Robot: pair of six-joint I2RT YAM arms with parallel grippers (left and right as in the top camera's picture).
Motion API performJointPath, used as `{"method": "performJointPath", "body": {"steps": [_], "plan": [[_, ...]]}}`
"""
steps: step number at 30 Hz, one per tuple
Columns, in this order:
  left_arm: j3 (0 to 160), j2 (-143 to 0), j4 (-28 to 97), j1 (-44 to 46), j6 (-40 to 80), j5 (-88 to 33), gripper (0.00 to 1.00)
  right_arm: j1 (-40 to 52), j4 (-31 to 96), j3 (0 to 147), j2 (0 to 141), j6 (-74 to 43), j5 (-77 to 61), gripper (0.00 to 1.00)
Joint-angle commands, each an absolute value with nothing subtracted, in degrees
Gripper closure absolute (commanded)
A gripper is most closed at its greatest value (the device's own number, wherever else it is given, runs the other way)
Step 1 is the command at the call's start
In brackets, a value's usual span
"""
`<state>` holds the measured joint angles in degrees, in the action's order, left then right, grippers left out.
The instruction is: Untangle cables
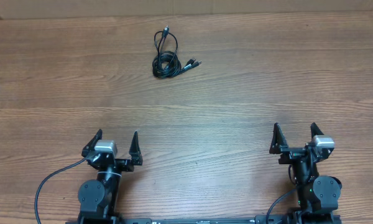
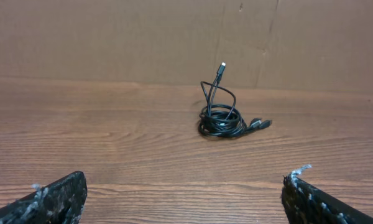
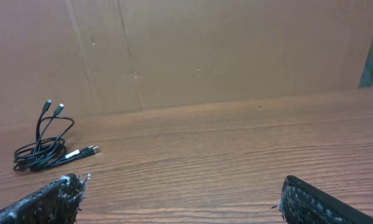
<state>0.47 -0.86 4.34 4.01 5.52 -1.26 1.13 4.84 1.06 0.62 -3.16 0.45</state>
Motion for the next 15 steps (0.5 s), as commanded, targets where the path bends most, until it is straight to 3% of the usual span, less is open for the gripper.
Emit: {"method": "performJointPath", "body": {"steps": [1, 15], "plan": [[0.27, -0.25, 4.47, 3.81, 4.25, -0.93, 0.01, 0.99, 4.69, 0.45, 0.16, -2.92, 1.17, 0.0], [0.27, -0.25, 4.47, 3.81, 4.25, -0.93, 0.0, 0.99, 4.69, 0.45, 0.16, -2.92, 1.17, 0.0]]}}
